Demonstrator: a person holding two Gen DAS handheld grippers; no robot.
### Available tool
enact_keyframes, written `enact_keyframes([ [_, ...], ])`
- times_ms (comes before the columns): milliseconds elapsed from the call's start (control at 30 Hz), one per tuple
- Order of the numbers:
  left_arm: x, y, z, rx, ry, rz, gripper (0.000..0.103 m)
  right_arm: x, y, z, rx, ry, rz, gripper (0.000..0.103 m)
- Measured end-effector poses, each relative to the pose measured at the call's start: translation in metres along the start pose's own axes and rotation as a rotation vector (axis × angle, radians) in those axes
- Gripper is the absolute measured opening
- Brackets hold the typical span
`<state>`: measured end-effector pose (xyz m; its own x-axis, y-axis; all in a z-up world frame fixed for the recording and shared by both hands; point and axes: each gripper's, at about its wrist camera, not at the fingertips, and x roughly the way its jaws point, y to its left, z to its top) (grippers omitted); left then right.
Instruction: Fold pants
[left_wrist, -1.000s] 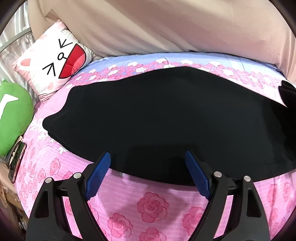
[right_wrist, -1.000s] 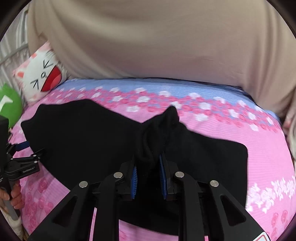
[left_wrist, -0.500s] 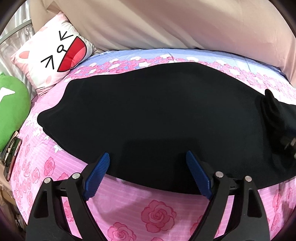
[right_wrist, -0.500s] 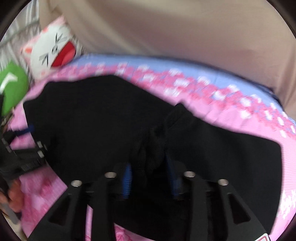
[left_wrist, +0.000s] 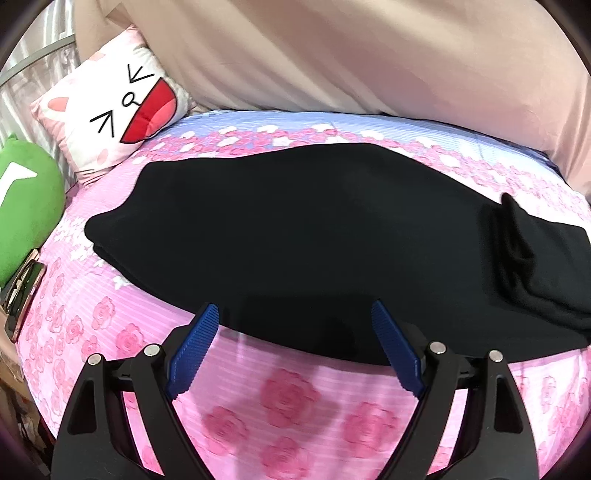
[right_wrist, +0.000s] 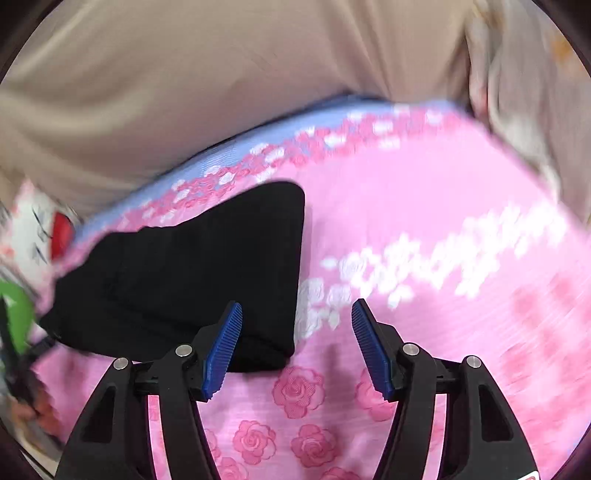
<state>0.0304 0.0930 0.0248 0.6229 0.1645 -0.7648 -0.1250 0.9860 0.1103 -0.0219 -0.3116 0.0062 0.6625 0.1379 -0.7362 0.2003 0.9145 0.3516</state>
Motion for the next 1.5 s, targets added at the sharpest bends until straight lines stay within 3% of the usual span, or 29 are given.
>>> enact_keyframes([
  [267,-0.016,-0.024,-0.006,0.063,-0.012,0.009,0.083,0.042,0.017,-0.009,0.062,0.097,0.166,0.063],
  [300,-0.017,-0.026,-0.006,0.069,-0.010,0.010,0.083,0.040,0.024,-0.011,0.041,0.077,0.139,0.061],
  [367,-0.018,-0.028,-0.006,0.068,-0.008,0.015,0.083,0.040,0.043,-0.014,-0.053,0.070,0.078,0.029],
  [433,-0.019,-0.030,-0.006,0.071,-0.006,0.018,0.083,0.034,0.051,-0.013,-0.110,0.041,0.056,0.017],
  [600,-0.029,-0.034,-0.005,0.091,-0.025,0.034,0.083,0.007,0.031,0.000,-0.156,-0.042,-0.017,0.012],
  [800,-0.027,-0.041,-0.005,0.102,-0.013,0.043,0.083,-0.004,-0.001,0.008,-0.146,-0.049,-0.043,0.011],
  [967,-0.023,-0.049,-0.008,0.130,-0.006,0.046,0.083,-0.030,-0.043,0.014,-0.069,-0.083,-0.134,0.012],
  [1033,-0.017,-0.053,-0.009,0.133,0.007,0.042,0.083,-0.024,-0.058,0.007,-0.068,-0.015,-0.150,0.015],
  [1067,-0.013,-0.057,-0.010,0.133,0.021,0.037,0.083,-0.023,-0.060,0.005,-0.074,0.000,-0.144,0.019],
  [1133,-0.009,-0.062,-0.012,0.136,0.028,0.029,0.083,-0.030,-0.051,-0.003,-0.123,-0.019,-0.220,0.030],
  [1167,-0.008,-0.064,-0.012,0.140,0.029,0.031,0.083,-0.039,-0.043,-0.004,-0.152,-0.048,-0.270,0.045],
  [1233,-0.008,-0.067,-0.012,0.142,0.028,0.025,0.083,-0.065,-0.018,-0.008,-0.219,-0.164,-0.311,0.057],
  [1267,-0.008,-0.068,-0.012,0.139,0.029,0.021,0.083,-0.074,-0.005,-0.010,-0.260,-0.195,-0.282,0.057],
  [1367,-0.009,-0.067,-0.011,0.127,0.026,0.012,0.083,-0.070,0.041,-0.013,-0.366,-0.180,-0.165,0.057],
  [1433,-0.011,-0.065,-0.011,0.125,0.022,0.006,0.083,-0.047,0.067,-0.017,-0.414,-0.109,-0.060,0.057],
  [1500,-0.012,-0.061,-0.012,0.126,0.019,0.009,0.083,-0.014,0.092,-0.023,-0.471,-0.042,-0.037,0.056],
])
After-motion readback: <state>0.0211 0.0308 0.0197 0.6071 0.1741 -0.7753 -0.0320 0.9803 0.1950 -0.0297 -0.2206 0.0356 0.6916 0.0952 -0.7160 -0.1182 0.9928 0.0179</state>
